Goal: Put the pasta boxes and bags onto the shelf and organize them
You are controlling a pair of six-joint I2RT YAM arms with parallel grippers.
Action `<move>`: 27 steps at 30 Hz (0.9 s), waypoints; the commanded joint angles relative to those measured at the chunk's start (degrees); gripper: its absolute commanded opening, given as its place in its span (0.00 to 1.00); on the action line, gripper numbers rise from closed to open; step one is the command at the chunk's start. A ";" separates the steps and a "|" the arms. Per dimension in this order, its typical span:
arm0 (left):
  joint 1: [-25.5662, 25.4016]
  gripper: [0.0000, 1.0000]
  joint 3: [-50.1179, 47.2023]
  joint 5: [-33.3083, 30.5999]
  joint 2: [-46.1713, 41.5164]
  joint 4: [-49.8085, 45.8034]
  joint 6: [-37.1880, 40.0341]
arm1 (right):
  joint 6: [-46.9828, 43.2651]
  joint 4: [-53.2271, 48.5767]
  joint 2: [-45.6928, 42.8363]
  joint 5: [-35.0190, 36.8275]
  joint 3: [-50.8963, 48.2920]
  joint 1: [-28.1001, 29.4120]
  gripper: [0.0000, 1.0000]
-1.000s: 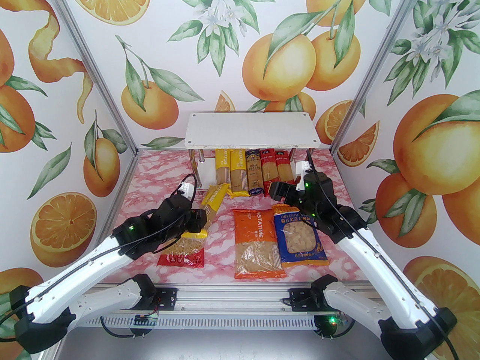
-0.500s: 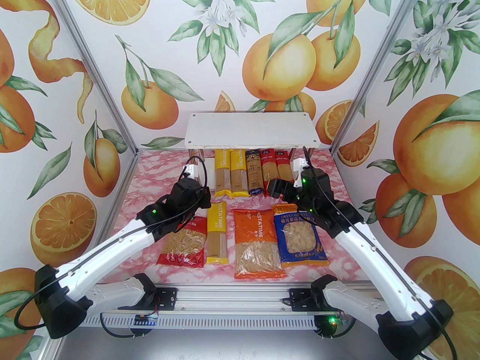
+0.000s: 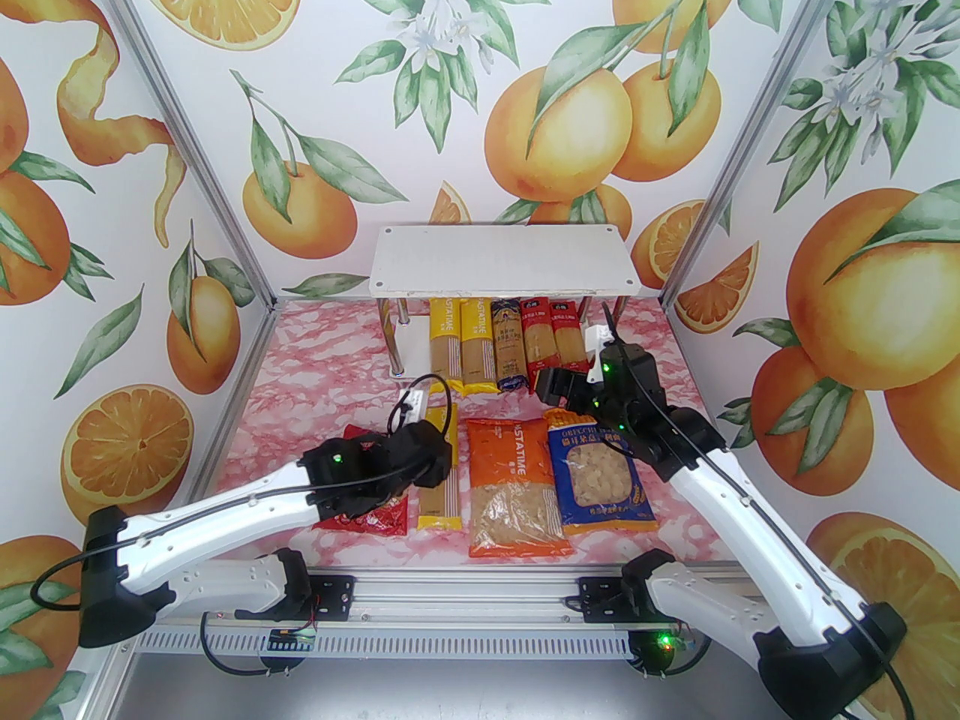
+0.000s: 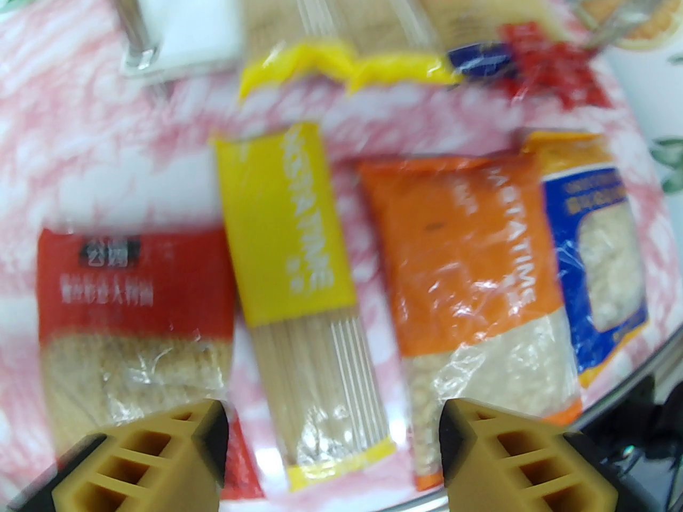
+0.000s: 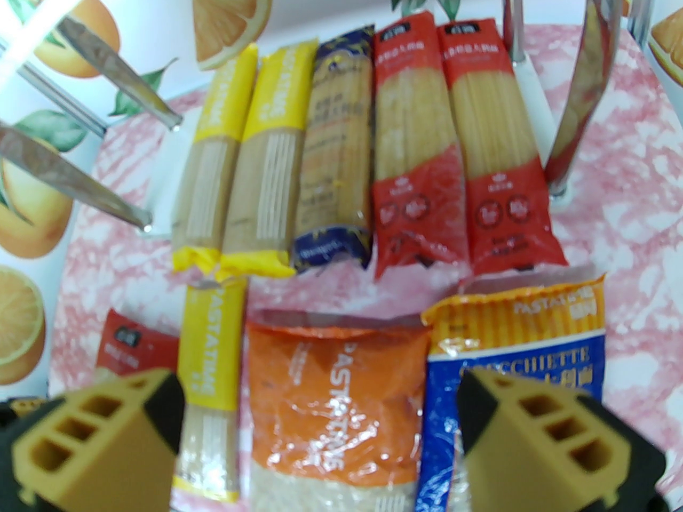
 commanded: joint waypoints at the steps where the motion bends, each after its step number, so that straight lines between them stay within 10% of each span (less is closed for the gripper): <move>1: -1.23 1.00 -3.66 3.05 1.77 3.37 -5.43 | -0.32 -0.25 -1.52 -1.52 -1.57 0.26 0.89; 27: 1.53 1.00 -4.53 10.46 18.88 10.56 -9.01 | -1.59 -0.86 -6.88 -1.86 -2.62 0.10 0.93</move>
